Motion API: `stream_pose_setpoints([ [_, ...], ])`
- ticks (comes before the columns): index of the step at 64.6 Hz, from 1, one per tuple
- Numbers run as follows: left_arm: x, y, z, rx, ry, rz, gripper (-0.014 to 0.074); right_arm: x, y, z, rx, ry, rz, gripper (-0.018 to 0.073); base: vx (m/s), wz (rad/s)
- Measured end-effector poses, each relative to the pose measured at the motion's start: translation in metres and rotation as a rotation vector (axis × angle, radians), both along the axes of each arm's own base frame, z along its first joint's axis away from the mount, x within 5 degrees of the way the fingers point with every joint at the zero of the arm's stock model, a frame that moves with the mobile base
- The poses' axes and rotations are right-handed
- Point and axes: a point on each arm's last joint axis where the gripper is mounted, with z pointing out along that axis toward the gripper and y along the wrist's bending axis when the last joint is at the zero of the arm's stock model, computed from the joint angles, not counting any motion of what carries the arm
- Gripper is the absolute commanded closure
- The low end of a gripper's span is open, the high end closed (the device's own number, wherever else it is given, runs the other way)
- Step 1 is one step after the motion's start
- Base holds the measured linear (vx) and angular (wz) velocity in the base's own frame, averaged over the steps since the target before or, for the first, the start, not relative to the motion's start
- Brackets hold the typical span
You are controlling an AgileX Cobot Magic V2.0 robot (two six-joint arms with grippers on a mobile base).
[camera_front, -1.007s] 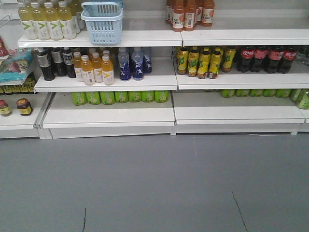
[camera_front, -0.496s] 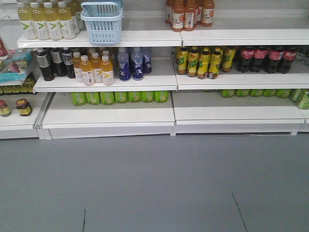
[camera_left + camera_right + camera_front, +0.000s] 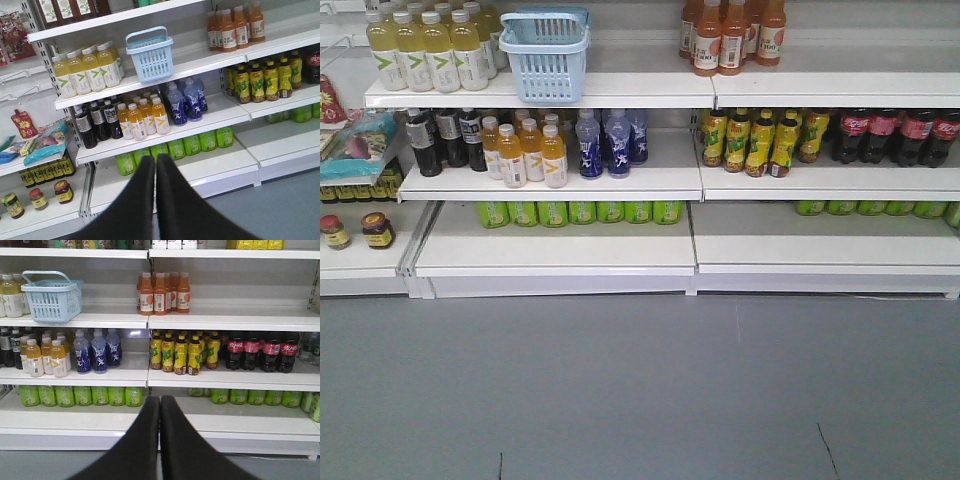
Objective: Place coke in basket with both arms
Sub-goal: 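Drive the base toward the shelf holding the light-blue basket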
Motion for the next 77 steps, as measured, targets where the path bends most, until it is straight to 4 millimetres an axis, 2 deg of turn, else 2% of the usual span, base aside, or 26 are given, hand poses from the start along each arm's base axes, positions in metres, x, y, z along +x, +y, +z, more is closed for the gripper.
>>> stream_pose_setpoints([
  [77, 0.0000, 0.0000, 0.0000, 0.000, 0.000, 0.000, 0.0603, 0.0000, 0.0000, 0.0000, 0.000, 0.000, 0.000, 0.0569, 0.21, -0.03],
])
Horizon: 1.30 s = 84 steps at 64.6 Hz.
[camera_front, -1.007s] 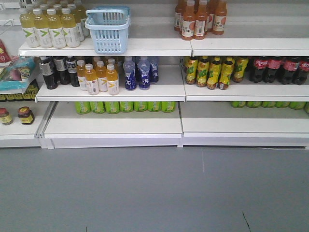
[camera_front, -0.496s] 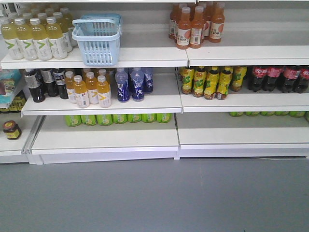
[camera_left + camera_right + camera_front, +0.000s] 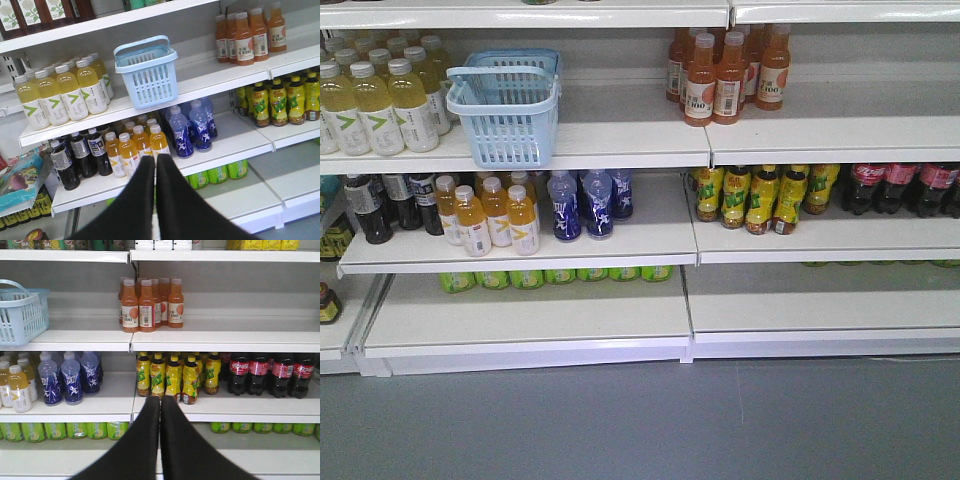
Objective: Place coke in basket with both arms
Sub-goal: 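Drive the base toward the shelf holding the light-blue basket, then move the left gripper up toward the light-blue basket's handle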
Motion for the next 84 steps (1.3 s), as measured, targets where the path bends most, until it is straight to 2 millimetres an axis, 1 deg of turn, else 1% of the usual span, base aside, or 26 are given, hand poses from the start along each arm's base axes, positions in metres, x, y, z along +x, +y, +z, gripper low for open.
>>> stream_pose_setpoints([
  [40, 0.0000, 0.0000, -0.0001, 0.000, 0.001, 0.000, 0.0603, 0.0000, 0.0000, 0.0000, 0.000, 0.000, 0.000, 0.0569, 0.21, 0.06],
  [84, 0.0000, 0.0000, -0.0001, 0.000, 0.001, 0.000, 0.0603, 0.0000, 0.0000, 0.0000, 0.000, 0.000, 0.000, 0.0569, 0.14, -0.02],
])
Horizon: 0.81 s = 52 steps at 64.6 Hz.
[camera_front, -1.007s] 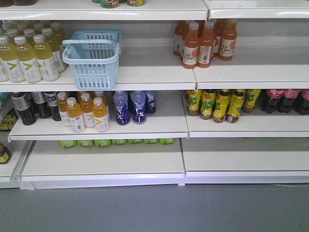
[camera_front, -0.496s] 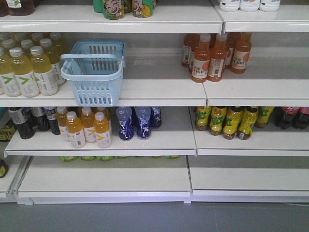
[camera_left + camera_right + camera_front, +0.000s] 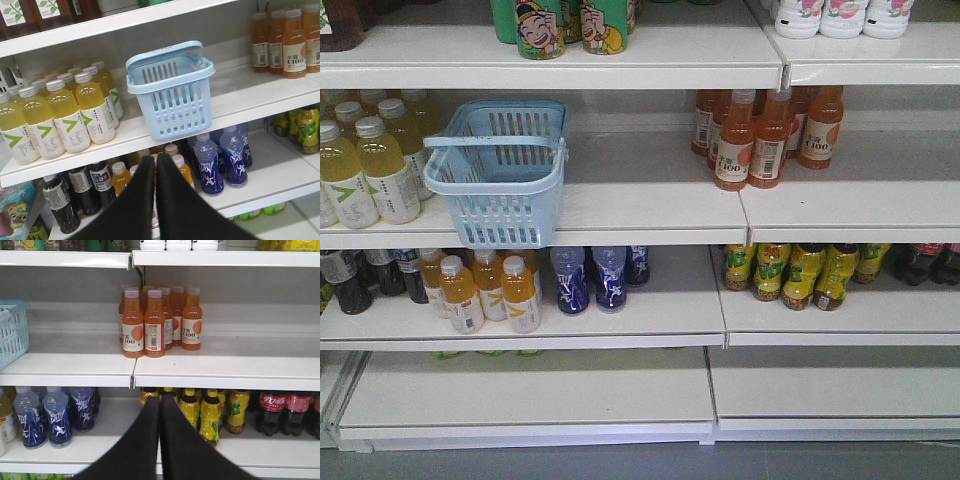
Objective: Place coke in basket with both arms
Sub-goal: 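Move the left gripper up toward the light-blue basket's handle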
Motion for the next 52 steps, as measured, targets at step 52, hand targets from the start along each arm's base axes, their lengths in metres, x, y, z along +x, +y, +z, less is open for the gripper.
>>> stream_pose_setpoints([
  [52, 0.0000, 0.0000, 0.0000, 0.000, 0.000, 0.000, 0.0603, 0.0000, 0.0000, 0.0000, 0.000, 0.000, 0.000, 0.0569, 0.07, 0.00],
])
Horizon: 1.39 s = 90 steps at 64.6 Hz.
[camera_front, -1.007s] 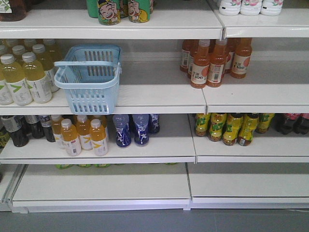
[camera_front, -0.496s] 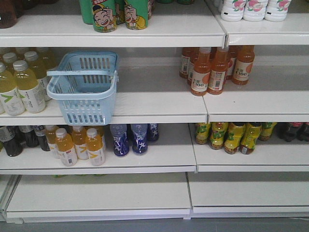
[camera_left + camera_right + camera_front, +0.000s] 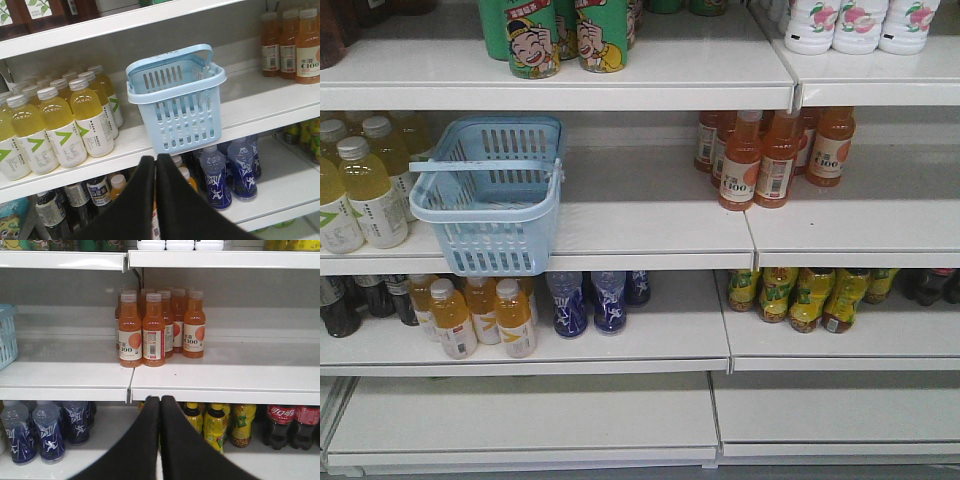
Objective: Place coke in basket with both arms
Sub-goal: 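Move the left gripper up toward the light-blue basket's handle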
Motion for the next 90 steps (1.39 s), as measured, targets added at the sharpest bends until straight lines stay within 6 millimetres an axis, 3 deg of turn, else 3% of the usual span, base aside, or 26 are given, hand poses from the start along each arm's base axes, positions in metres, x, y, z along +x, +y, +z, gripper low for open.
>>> stream_pose_setpoints([
  [90, 0.0000, 0.0000, 0.0000, 0.000, 0.000, 0.000, 0.0603, 0.0000, 0.0000, 0.0000, 0.000, 0.000, 0.000, 0.0569, 0.01, 0.00],
])
